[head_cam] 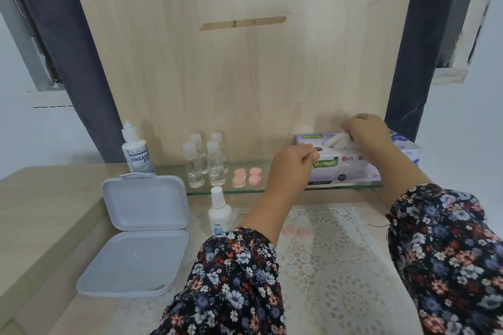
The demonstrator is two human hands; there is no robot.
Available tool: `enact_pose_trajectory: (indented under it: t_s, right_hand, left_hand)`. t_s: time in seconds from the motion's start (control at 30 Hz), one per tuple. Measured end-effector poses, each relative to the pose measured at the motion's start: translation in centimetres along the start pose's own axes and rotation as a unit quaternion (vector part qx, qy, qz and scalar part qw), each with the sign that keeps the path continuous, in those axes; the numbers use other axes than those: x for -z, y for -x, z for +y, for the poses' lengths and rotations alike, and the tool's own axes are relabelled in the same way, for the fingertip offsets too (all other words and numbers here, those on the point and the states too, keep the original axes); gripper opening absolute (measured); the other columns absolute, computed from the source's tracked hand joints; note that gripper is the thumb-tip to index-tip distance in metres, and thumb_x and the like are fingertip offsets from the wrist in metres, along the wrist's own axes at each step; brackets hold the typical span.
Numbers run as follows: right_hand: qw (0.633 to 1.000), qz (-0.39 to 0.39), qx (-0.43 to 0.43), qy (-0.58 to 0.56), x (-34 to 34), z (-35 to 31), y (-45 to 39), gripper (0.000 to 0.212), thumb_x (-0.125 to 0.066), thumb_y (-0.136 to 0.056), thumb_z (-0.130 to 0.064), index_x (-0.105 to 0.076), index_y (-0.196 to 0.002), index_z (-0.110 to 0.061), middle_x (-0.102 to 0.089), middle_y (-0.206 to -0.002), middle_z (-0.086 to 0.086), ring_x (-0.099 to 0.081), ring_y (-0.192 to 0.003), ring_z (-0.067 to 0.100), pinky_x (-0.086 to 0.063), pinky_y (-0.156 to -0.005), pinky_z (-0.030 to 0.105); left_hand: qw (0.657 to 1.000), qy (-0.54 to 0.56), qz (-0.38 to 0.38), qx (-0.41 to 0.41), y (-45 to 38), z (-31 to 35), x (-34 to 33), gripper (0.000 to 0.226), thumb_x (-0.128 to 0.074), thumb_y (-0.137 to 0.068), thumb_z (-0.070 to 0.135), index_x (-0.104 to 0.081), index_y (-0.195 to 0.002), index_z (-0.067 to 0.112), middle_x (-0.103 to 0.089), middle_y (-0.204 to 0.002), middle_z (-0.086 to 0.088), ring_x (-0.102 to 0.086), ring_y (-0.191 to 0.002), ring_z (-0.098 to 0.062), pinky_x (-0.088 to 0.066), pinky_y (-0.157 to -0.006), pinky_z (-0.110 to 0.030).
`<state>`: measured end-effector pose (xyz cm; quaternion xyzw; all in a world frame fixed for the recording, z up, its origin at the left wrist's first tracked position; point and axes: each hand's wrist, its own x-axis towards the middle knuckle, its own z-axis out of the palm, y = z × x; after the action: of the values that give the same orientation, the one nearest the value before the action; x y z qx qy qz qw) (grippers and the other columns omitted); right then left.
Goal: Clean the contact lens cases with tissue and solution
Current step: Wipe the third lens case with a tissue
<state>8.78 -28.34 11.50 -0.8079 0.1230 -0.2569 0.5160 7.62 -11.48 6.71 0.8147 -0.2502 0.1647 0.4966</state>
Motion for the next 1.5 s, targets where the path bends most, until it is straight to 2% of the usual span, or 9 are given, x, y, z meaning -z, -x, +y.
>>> enact_pose_trajectory:
  t_s: [0.17, 0.53, 0.7, 0.8, 0.93, 1.07, 1.2, 1.37, 1.5]
  right_hand:
    - [0.989, -0.108, 0.003, 0.098, 0.1, 0.0, 0.3, 0.027, -0.074, -0.081, -0.021, -0.059, -0.104, -0.02, -0.059, -0.093, 0.0, -0.056, -0.081, 0.018, -0.04, -0.056, 0.027]
    - [0.976, 0.125, 0.126, -0.125, 1.1, -0.7, 2.3, 0.007, -0.053, -0.095, -0.023, -0.06, -0.094, -0.023, -0.063, -0.089, -0.002, -0.056, -0.078, 0.011, -0.046, -0.074, 0.029]
    - [0.945, 0.169, 0.195, -0.202, 1.2, -3.8, 6.6, 0.007, -0.052, -0.096, -0.022, -0.058, -0.095, -0.025, -0.063, -0.089, -0.013, -0.056, -0.074, -0.006, -0.043, -0.068, 0.01]
    - [0.947, 0.122, 0.172, -0.244, 0.7, -4.0, 9.8, 0.008, -0.055, -0.097, -0.022, -0.061, -0.094, -0.026, -0.06, -0.072, -0.012, -0.052, -0.058, -0.004, -0.042, -0.055, 0.013]
    - [0.963, -0.057, 0.063, -0.254, -2.0, -1.4, 13.6, 0.012, -0.057, -0.095, -0.011, -0.065, -0.088, -0.018, -0.067, -0.071, -0.002, -0.055, -0.059, 0.007, -0.045, -0.056, 0.02]
    - [0.942, -0.194, -0.024, -0.274, -5.5, 1.5, 16.3, 0.009, -0.06, -0.092, -0.008, -0.067, -0.097, -0.01, -0.072, -0.1, 0.007, -0.065, -0.078, 0.016, -0.053, -0.072, 0.033]
    - [0.921, -0.3, -0.03, -0.246, -7.2, 3.8, 17.6, 0.055, -0.084, -0.069, -0.01, -0.061, -0.118, -0.022, -0.071, -0.107, 0.003, -0.069, -0.094, 0.021, -0.057, -0.076, 0.033]
    - [0.942, -0.229, -0.019, -0.244, -7.9, 4.5, 17.7, 0.031, -0.06, -0.085, 0.011, -0.073, -0.091, -0.017, -0.074, -0.09, 0.0, -0.069, -0.081, 0.017, -0.055, -0.067, 0.024]
    - [0.942, -0.209, -0.001, -0.263, -7.7, 4.8, 17.7, 0.052, -0.05, -0.084, 0.02, -0.076, -0.059, -0.018, -0.076, -0.082, -0.002, -0.068, -0.075, 0.012, -0.054, -0.065, 0.019]
  left_hand:
    - [1.0, -0.005, 0.005, 0.003, 0.0, 0.0, 0.0, 0.026, -0.057, -0.096, 0.016, -0.068, -0.117, 0.005, -0.067, -0.121, -0.007, -0.06, -0.112, -0.019, -0.039, -0.088, -0.016]
    - [0.997, -0.053, -0.058, 0.01, 0.6, 0.9, 0.6, 0.033, -0.048, -0.099, 0.012, -0.059, -0.129, 0.006, -0.055, -0.138, -0.009, -0.05, -0.125, -0.024, -0.035, -0.098, -0.022]
    - [0.998, 0.052, -0.023, -0.011, 2.7, 2.3, 2.7, 0.035, -0.056, -0.096, 0.013, -0.052, -0.13, 0.015, -0.051, -0.105, 0.015, -0.048, -0.086, 0.013, -0.032, -0.084, -0.009]
    - [0.984, 0.176, -0.02, 0.031, 5.2, 2.6, 4.7, 0.041, -0.059, -0.093, 0.033, -0.047, -0.133, 0.034, -0.047, -0.115, 0.033, -0.042, -0.093, 0.032, -0.033, -0.082, 0.001]
    - [0.961, 0.264, -0.049, 0.069, 8.7, 0.2, 6.3, 0.041, -0.056, -0.086, 0.047, -0.06, -0.121, 0.027, -0.064, -0.113, 0.016, -0.058, -0.105, 0.007, -0.045, -0.085, -0.012]
    - [0.943, 0.283, -0.008, 0.172, 11.6, -2.9, 6.9, 0.029, -0.072, -0.084, 0.017, -0.065, -0.112, 0.009, -0.071, -0.107, -0.013, -0.067, -0.103, -0.026, -0.053, -0.089, -0.038]
    - [0.935, 0.273, 0.041, 0.224, 13.0, -5.2, 7.2, 0.022, -0.071, -0.083, 0.004, -0.068, -0.105, 0.007, -0.073, -0.099, -0.013, -0.068, -0.099, -0.031, -0.055, -0.088, -0.044]
    - [0.927, 0.305, 0.026, 0.218, 13.4, -6.7, 7.5, 0.023, -0.071, -0.082, 0.004, -0.07, -0.105, 0.004, -0.072, -0.103, -0.016, -0.067, -0.096, -0.028, -0.052, -0.087, -0.043]
    - [0.905, 0.361, 0.032, 0.222, 13.4, -6.4, 7.7, 0.043, -0.07, -0.065, 0.021, -0.062, -0.089, -0.013, -0.059, -0.09, -0.018, -0.053, -0.087, -0.03, -0.042, -0.078, -0.043]
